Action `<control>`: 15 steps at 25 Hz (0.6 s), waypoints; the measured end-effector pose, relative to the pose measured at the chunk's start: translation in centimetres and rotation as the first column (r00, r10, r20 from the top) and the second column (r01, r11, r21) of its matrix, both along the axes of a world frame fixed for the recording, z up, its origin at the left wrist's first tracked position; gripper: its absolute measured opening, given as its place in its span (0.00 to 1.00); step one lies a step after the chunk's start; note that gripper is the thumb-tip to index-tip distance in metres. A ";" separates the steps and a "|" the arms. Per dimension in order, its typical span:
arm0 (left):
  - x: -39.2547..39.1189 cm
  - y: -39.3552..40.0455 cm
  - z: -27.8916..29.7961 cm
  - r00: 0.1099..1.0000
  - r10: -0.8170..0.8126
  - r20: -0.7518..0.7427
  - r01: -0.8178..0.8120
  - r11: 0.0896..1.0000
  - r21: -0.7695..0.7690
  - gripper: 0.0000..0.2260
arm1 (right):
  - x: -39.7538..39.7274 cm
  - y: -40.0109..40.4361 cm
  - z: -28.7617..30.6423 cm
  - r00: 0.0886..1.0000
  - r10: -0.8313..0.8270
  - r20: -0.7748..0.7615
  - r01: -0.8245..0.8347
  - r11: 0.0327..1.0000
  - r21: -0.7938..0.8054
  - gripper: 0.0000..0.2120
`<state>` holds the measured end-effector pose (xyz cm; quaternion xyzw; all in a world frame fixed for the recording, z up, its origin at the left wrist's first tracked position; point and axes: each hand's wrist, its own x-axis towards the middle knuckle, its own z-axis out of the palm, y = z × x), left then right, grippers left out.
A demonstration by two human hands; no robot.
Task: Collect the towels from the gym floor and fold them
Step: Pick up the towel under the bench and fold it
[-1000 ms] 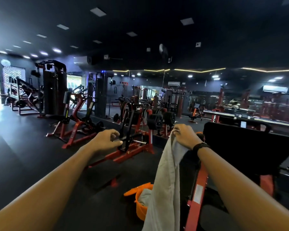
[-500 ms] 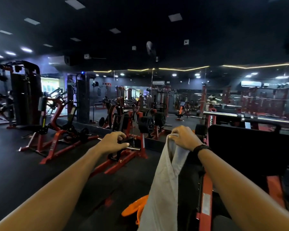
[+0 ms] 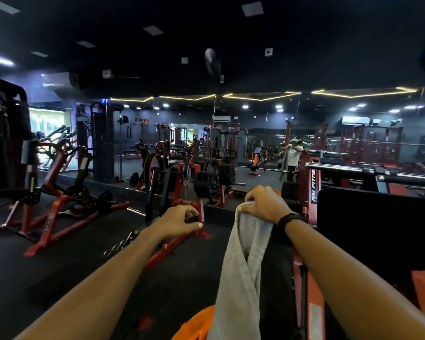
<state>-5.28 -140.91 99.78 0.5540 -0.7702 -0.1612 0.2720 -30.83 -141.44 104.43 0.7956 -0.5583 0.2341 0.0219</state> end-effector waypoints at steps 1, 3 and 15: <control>-0.4 -2.1 0.3 1.000 -0.008 -0.015 0.008 1.000 -0.006 0.18 | 0.3 -2.0 0.3 1.000 0.008 -0.014 -0.008 1.000 0.011 0.12; -1.8 -6.1 0.8 0.997 -0.028 -0.066 0.029 1.000 0.008 0.17 | 0.7 -5.9 1.0 0.999 0.010 -0.035 -0.009 1.000 0.028 0.13; -9.8 -25.5 0.2 1.000 -0.016 0.015 0.016 1.000 0.009 0.10 | -1.2 -22.1 3.5 0.995 -0.092 0.033 0.093 0.995 -0.031 0.16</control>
